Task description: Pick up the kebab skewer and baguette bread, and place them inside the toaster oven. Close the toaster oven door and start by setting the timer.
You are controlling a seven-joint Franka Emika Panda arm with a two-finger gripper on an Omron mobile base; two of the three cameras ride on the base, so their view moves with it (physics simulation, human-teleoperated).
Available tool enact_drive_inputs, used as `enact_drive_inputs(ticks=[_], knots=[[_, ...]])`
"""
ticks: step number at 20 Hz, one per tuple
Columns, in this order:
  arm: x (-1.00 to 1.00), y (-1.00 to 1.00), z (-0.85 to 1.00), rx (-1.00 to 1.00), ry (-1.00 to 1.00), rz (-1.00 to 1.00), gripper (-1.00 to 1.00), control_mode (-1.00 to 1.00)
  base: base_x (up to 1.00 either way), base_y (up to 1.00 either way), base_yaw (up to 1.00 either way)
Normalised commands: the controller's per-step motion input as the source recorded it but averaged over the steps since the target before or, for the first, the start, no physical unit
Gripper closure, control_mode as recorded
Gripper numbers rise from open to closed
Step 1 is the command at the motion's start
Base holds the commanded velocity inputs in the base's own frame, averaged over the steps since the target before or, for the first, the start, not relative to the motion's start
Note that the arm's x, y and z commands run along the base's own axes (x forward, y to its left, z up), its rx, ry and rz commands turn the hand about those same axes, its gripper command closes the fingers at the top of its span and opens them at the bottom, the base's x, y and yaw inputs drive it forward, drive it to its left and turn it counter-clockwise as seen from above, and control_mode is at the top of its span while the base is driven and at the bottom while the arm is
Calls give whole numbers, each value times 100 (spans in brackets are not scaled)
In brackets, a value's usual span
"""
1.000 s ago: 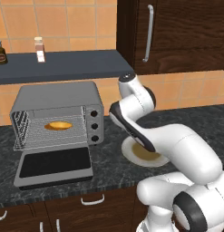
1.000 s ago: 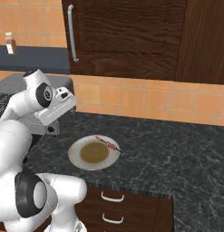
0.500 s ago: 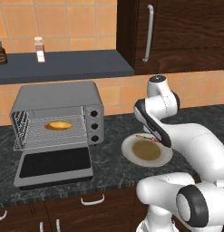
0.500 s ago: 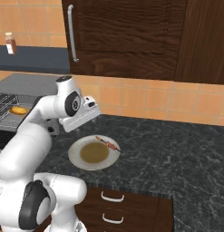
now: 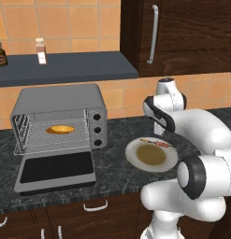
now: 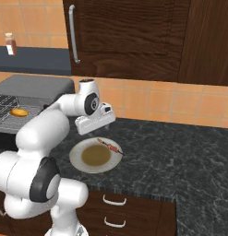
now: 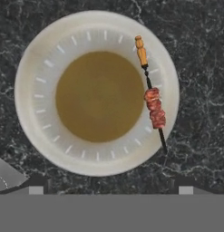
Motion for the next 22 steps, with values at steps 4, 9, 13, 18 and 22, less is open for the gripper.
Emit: enact_drive_inputs(ticks=[4,9,13,18,22], knots=[[15,-30,-47,0,-2,0,-100,-100,0,0,0],[10,-20,-36,0,-4,0,-100,-100,0,0,0],[16,-10,-28,0,0,0,-100,-100,0,0,0],[21,-1,-36,0,-4,0,-100,-100,0,0,0],[34,0,-34,0,-3,0,-100,-100,0,0,0]])
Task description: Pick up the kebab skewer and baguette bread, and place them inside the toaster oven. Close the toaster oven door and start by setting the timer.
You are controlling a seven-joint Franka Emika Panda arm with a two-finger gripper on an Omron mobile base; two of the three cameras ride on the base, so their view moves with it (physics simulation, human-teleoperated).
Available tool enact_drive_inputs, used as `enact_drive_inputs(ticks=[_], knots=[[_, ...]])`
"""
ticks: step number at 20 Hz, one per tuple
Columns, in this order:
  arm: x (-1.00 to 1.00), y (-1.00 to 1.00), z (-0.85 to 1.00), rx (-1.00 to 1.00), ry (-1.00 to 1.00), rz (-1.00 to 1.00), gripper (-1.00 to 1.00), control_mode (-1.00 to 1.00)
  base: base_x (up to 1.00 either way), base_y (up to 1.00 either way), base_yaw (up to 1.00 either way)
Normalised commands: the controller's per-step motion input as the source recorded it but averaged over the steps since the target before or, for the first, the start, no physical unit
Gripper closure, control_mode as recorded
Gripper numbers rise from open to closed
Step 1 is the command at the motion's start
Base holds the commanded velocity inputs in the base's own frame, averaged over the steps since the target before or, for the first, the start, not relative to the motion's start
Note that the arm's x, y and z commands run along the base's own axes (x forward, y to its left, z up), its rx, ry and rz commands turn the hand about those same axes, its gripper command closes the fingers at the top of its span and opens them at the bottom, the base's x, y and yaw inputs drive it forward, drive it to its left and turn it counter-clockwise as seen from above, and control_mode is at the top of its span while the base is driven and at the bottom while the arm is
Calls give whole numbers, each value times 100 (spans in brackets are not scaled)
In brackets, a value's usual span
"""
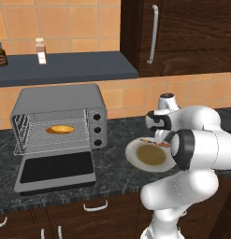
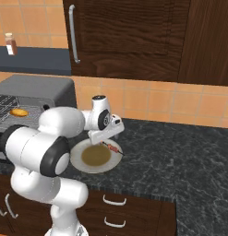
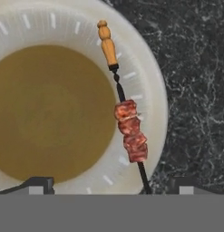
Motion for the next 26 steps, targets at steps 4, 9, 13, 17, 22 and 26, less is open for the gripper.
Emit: enact_drive_inputs(ticks=[4,9,13,17,22,26], knots=[[23,0,-35,0,0,0,-100,-100,0,0,0],[30,0,-24,0,0,0,-100,-100,0,0,0],[22,0,-19,0,0,0,-100,-100,0,0,0],[9,-1,-28,0,0,0,-100,-100,0,0,0],[0,0,-29,0,0,0,-100,-100,0,0,0],[0,0,-26,0,0,0,-100,-100,0,0,0]])
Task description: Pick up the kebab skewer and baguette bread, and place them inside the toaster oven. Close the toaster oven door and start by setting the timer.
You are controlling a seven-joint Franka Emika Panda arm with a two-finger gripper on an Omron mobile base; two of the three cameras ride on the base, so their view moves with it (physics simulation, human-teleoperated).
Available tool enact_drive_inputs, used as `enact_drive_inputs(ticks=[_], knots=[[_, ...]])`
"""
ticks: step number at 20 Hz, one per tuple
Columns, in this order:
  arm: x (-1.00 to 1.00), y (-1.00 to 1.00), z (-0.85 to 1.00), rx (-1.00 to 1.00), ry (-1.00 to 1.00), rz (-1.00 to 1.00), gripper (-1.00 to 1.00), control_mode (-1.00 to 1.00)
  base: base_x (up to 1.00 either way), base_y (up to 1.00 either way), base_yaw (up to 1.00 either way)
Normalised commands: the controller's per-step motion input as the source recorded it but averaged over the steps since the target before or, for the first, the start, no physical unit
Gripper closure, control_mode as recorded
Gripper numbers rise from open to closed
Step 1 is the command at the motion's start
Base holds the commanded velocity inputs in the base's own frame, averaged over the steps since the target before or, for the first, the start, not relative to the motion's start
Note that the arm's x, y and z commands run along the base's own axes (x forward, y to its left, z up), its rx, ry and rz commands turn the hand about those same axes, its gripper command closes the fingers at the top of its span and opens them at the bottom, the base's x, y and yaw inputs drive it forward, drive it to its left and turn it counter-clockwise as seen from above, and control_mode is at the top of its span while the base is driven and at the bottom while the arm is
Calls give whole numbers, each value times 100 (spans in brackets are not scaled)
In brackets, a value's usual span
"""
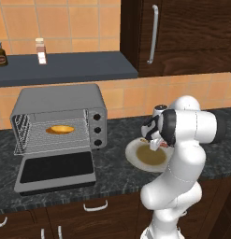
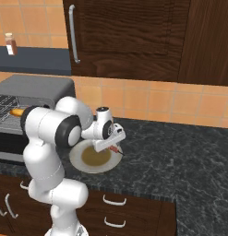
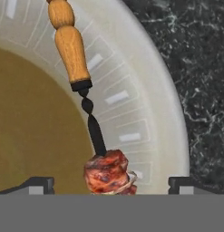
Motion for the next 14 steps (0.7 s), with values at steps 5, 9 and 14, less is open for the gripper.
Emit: enact_drive_inputs(ticks=[5,9,14], knots=[[0,0,-24,0,0,0,-100,-100,0,0,0],[0,0,-22,0,0,0,100,-100,0,0,0],[0,0,-15,0,0,0,100,-100,0,0,0]])
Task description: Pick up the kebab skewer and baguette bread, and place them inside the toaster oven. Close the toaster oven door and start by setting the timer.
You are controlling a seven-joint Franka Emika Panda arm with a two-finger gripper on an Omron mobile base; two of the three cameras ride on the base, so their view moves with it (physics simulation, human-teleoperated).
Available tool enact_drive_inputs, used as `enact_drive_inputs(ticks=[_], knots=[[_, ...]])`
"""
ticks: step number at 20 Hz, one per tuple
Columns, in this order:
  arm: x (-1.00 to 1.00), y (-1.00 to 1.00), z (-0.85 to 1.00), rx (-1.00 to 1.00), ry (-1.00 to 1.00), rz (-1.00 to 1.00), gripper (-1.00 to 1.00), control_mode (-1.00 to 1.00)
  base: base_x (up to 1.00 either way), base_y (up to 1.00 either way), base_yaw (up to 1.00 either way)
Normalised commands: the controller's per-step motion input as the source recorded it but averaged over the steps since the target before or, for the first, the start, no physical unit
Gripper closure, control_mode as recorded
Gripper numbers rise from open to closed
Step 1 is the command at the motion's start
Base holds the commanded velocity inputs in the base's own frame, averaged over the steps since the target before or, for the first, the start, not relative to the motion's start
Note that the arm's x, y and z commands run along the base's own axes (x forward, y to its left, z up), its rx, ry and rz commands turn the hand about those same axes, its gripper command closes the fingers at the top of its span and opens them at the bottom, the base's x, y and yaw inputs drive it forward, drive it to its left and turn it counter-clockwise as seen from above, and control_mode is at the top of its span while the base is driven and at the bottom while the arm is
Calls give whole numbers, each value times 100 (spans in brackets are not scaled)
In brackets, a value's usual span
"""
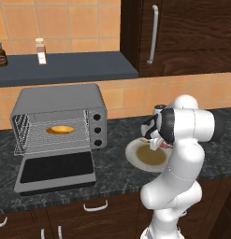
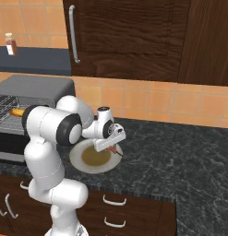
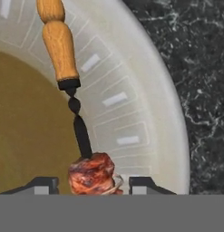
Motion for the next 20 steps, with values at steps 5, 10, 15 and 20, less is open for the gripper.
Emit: enact_drive_inputs(ticks=[5,10,15,20], knots=[[-12,0,-3,0,0,0,100,-100,0,0,0],[-22,-1,5,0,0,0,100,-100,0,0,0],[-43,-4,69,0,0,0,100,-100,0,0,0],[-70,0,75,0,0,0,100,-100,0,0,0]])
